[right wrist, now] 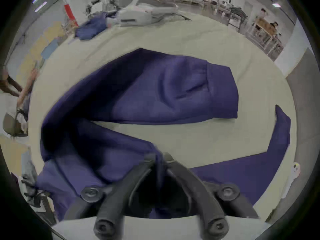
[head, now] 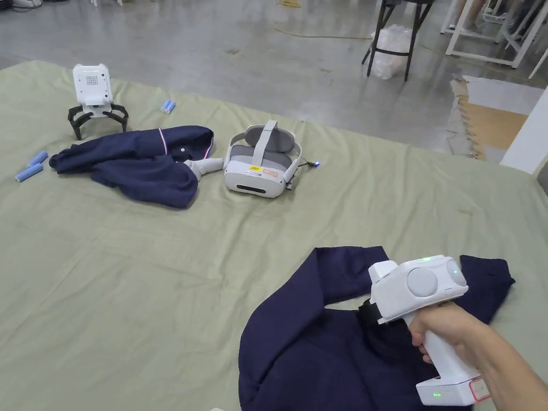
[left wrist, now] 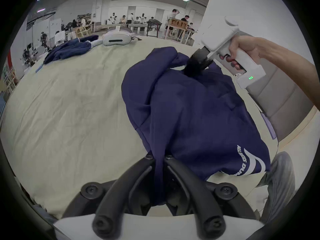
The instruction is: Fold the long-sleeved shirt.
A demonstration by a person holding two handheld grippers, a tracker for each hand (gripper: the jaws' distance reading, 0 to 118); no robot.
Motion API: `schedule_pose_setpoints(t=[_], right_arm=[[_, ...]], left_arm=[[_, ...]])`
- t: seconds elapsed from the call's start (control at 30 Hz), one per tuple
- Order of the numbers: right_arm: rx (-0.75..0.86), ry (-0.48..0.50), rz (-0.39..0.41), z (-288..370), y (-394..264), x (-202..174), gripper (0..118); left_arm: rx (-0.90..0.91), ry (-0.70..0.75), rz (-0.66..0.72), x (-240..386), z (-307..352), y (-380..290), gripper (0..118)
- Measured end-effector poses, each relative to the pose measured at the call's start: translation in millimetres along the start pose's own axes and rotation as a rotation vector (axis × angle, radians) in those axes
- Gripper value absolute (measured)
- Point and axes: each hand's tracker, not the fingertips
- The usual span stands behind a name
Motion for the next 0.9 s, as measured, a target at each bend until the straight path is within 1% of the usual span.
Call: schedule_pose_setpoints(t=[0.03,0.07,0.13,0.2,0.27,0.3,0.37,0.4,0.43,0.47,0.57,0.67,0.7,0.77,0.83,0.9], right_arm=[[0.009,-0.039,-0.010,5,-7,-2,3],[0.038,-0.077,-0.005,8,-12,1,3],[0.127,-0.102,-0.013,36,-23,6,3],[0.251,-0.110,-0.067,88,-32,16,4],[0.376,-0.132,-0.092,148,-38,24,3],[0.445,-0.145,-0.108,182,-42,26,3],[0.578,-0.144,-0.120,253,-48,22,3],[0.632,-0.156,-0.124,285,-47,23,3],[0.672,-0.185,-0.112,313,-45,22,3],[0.719,-0.210,-0.092,344,-41,21,4],[0.840,-0.269,-0.083,419,-18,25,4],[0.939,-0.391,-0.074,473,19,34,4],[0.953,-0.424,-0.093,489,31,38,4],[0.987,-0.450,-0.138,510,53,47,4],[1.029,-0.459,-0.172,530,67,56,4],[1.087,-0.459,-0.186,544,75,56,4]], left_arm=[[0.004,0.005,-0.016,1,2,1,9],[0.009,0.006,-0.024,-1,5,7,9],[0.060,-0.005,-0.023,-7,14,23,8],[0.114,-0.003,-0.062,-8,27,45,8],[0.158,-0.001,-0.110,-11,39,75,8],[0.208,-0.013,-0.103,-13,48,96,8],[0.303,-0.043,-0.100,-15,69,144,8],[0.350,-0.041,-0.128,-13,81,171,8],[0.405,-0.038,-0.160,-10,93,197,8],[0.464,-0.025,-0.211,-6,104,223,8],[0.588,-0.008,-0.303,17,148,319,8],[0.693,-0.003,-0.327,39,188,402,8],[0.720,-0.001,-0.335,48,200,429,8],[0.752,-0.004,-0.337,61,220,470,8],[0.775,0.007,-0.344,68,233,504,8],[0.808,0.029,-0.364,77,245,528,8]])
